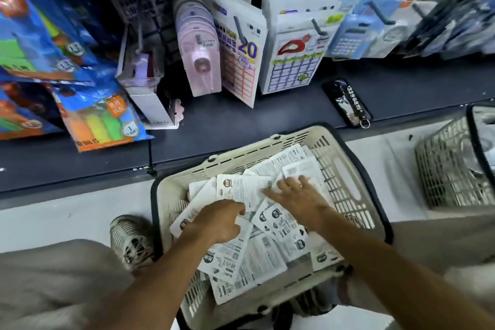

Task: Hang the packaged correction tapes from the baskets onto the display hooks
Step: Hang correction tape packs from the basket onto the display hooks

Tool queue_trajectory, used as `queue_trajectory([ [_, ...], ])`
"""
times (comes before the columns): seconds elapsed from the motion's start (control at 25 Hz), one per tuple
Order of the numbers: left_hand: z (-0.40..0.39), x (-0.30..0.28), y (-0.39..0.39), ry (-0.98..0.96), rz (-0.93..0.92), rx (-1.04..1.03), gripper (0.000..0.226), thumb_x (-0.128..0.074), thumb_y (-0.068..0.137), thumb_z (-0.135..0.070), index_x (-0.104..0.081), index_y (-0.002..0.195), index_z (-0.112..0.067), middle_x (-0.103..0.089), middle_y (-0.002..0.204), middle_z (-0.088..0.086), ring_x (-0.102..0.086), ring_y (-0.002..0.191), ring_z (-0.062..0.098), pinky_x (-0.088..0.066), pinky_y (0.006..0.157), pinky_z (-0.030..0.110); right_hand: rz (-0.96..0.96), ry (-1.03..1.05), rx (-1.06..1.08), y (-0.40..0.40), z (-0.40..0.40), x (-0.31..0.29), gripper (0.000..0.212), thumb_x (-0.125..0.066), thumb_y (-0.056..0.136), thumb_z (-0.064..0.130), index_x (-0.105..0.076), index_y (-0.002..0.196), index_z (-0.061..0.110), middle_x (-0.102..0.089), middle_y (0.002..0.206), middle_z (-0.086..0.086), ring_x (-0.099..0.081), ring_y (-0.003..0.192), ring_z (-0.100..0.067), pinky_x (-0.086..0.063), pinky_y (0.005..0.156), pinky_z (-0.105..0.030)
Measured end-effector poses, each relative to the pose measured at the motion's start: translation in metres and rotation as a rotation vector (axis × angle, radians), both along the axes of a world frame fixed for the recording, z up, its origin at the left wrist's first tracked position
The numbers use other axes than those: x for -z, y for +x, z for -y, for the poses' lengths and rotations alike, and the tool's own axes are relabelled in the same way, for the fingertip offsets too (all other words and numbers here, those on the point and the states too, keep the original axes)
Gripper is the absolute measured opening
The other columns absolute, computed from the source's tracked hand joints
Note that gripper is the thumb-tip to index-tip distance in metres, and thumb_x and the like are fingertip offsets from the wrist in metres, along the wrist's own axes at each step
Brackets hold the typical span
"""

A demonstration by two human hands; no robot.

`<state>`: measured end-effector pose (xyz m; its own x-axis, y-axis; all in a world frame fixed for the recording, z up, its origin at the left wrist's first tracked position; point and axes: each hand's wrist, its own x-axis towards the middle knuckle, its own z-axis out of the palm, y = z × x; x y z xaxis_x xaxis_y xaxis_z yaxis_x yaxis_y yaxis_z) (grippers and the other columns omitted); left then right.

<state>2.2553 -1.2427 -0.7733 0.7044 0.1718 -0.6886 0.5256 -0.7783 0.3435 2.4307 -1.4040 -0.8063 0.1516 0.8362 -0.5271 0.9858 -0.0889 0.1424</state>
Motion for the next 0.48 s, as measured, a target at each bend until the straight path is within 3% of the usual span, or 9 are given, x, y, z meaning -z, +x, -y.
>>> queue_trajectory([
  [0.08, 0.001, 0.004, 0.001, 0.003, -0.006, 0.006, 0.041, -0.061, 0.093, -0.023, -0.055, 0.134, -0.028, -0.059, 0.133, 0.001, -0.058, 0.117, 0.024, -0.043, 0.083, 0.029, 0.039, -0.012, -0.069, -0.003, -0.008, -0.002, 0.084, -0.066, 0.083, -0.001, -0.024, 0.153, 0.02, -0.027, 0.157, -0.018, -0.023, 0.149, -0.042, -0.019, 0.121, -0.063],
  [0.16, -0.002, 0.005, 0.002, 0.011, 0.018, -0.012, 0.04, -0.062, 0.092, -0.022, -0.057, 0.131, -0.027, -0.061, 0.131, 0.001, -0.059, 0.114, 0.023, -0.044, 0.081, 0.03, -0.039, -0.06, -0.178, -0.004, -0.022, -0.006, 0.064, -0.069, 0.085, 0.005, -0.044, 0.143, 0.016, -0.049, 0.143, -0.013, -0.043, 0.137, -0.037, -0.029, 0.117, -0.052],
  [0.24, -0.003, 0.003, 0.004, 0.002, 0.04, -0.058, 0.04, -0.063, 0.091, -0.022, -0.058, 0.13, -0.028, -0.061, 0.131, 0.0, -0.06, 0.115, 0.022, -0.048, 0.087, 0.031, -0.244, -0.073, -0.16, -0.001, -0.029, -0.015, 0.034, -0.072, 0.086, 0.008, -0.063, 0.119, 0.016, -0.068, 0.116, -0.008, -0.061, 0.112, -0.029, -0.041, 0.103, -0.041],
  [0.36, -0.006, -0.005, 0.003, -0.118, 0.088, -0.205, 0.037, -0.071, 0.089, -0.023, -0.063, 0.125, -0.027, -0.066, 0.119, -0.004, -0.062, 0.109, 0.019, -0.051, 0.092, 0.033, -0.578, 0.005, 0.117, 0.013, -0.029, -0.033, 0.011, -0.077, 0.084, 0.011, -0.068, 0.091, 0.012, -0.069, 0.091, -0.001, -0.06, 0.093, -0.021, -0.046, 0.088, -0.034],
  [0.48, -0.013, -0.027, 0.004, -0.627, 0.212, -0.678, 0.032, -0.086, 0.079, -0.018, -0.07, 0.105, -0.027, -0.078, 0.099, -0.008, -0.073, 0.094, 0.016, -0.059, 0.079, 0.027, -1.103, 0.273, 0.589, 0.023, -0.038, -0.063, 0.02, -0.077, 0.085, 0.001, -0.062, 0.079, 0.013, -0.058, 0.078, -0.003, -0.053, 0.075, -0.017, -0.044, 0.07, -0.023],
])
